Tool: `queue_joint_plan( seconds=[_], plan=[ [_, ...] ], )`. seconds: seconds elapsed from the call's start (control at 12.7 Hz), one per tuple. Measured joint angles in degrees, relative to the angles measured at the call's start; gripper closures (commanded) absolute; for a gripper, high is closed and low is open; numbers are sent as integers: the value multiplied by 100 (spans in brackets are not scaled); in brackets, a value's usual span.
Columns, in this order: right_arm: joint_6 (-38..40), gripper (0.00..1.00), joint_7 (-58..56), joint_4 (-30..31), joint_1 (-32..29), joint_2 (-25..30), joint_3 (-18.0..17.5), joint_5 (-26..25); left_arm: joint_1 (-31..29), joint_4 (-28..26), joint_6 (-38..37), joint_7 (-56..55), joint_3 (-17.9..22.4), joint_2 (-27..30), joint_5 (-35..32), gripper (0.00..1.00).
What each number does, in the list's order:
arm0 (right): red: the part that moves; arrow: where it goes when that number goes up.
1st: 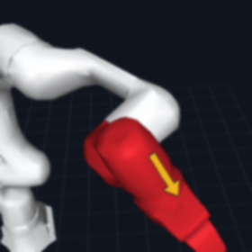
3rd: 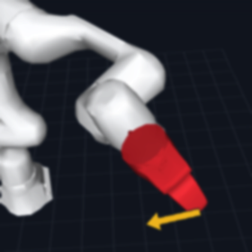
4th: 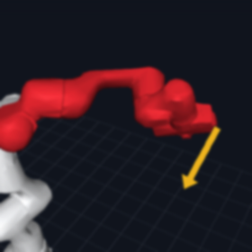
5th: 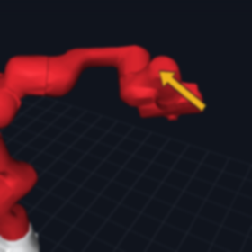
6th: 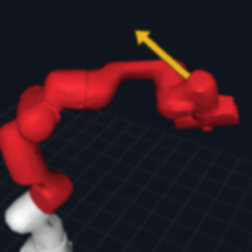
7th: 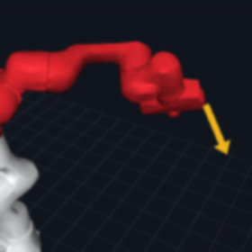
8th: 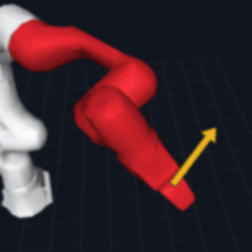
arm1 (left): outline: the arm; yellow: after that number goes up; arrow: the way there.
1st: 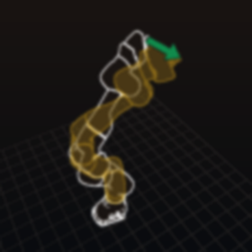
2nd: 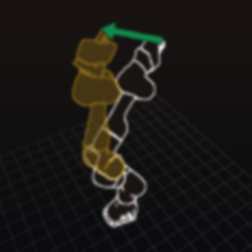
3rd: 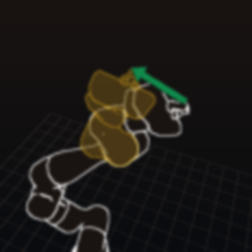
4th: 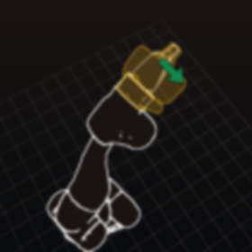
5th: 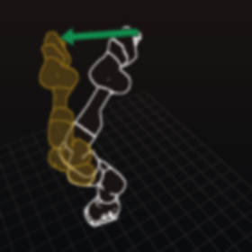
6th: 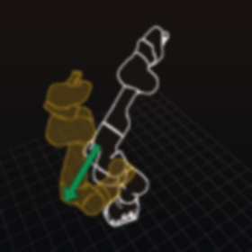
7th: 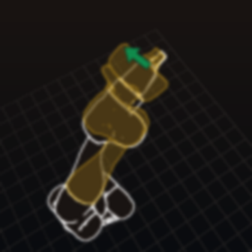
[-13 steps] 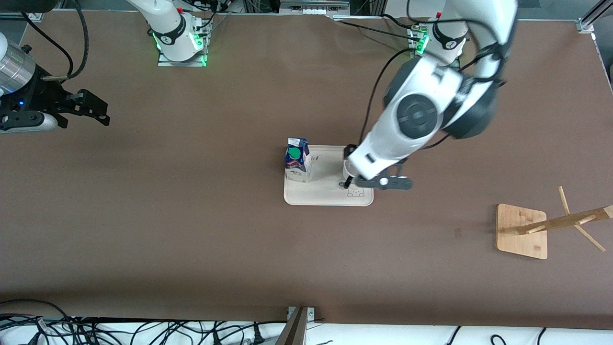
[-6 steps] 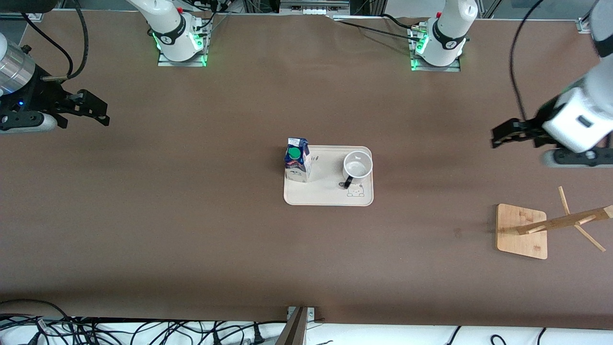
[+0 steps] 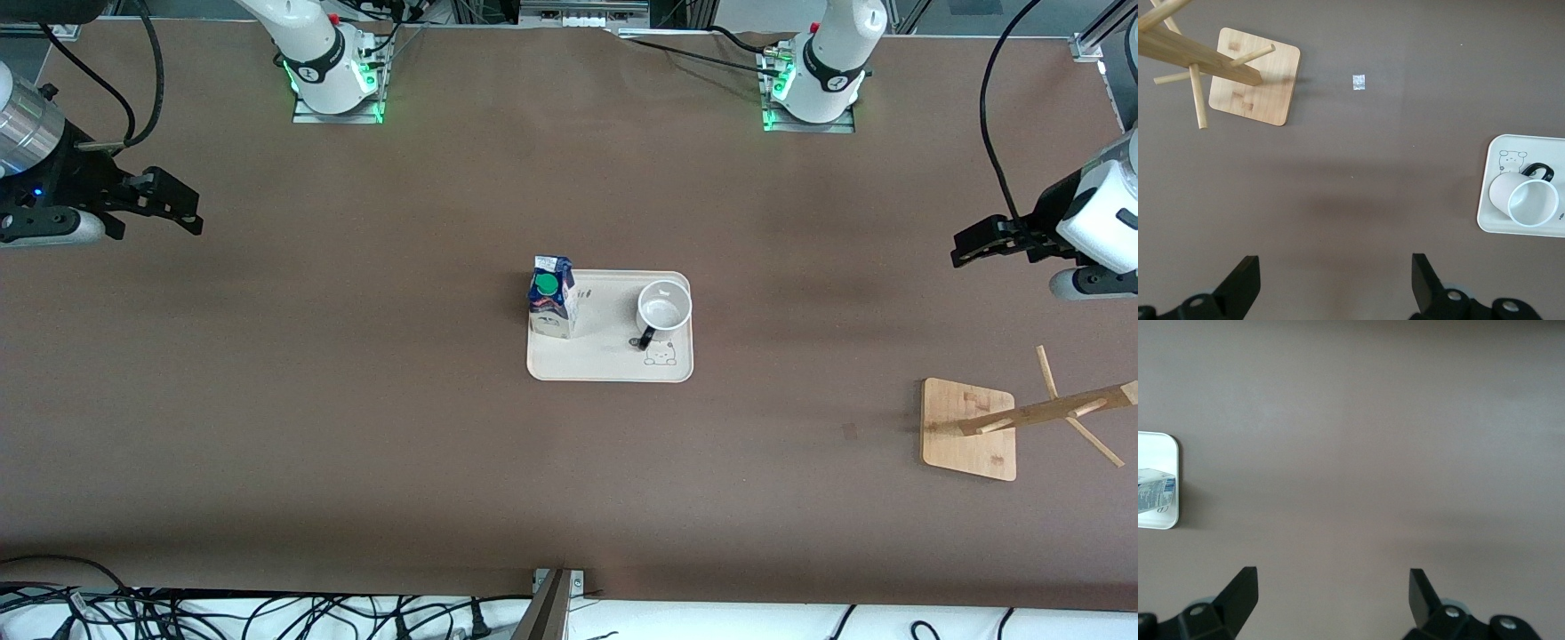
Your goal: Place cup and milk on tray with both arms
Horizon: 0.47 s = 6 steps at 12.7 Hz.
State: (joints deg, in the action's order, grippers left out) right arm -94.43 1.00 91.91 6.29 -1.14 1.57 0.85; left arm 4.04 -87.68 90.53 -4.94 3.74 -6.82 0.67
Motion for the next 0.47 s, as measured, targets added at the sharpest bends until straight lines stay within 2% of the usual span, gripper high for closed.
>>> queue_joint_plan(
  seconds=[0.47],
  plan=[
    [-7, 0, 0, 0, 20, 0, -16, 0, 27, 4, 46, 0, -36, -1, -2, 0]
  ],
)
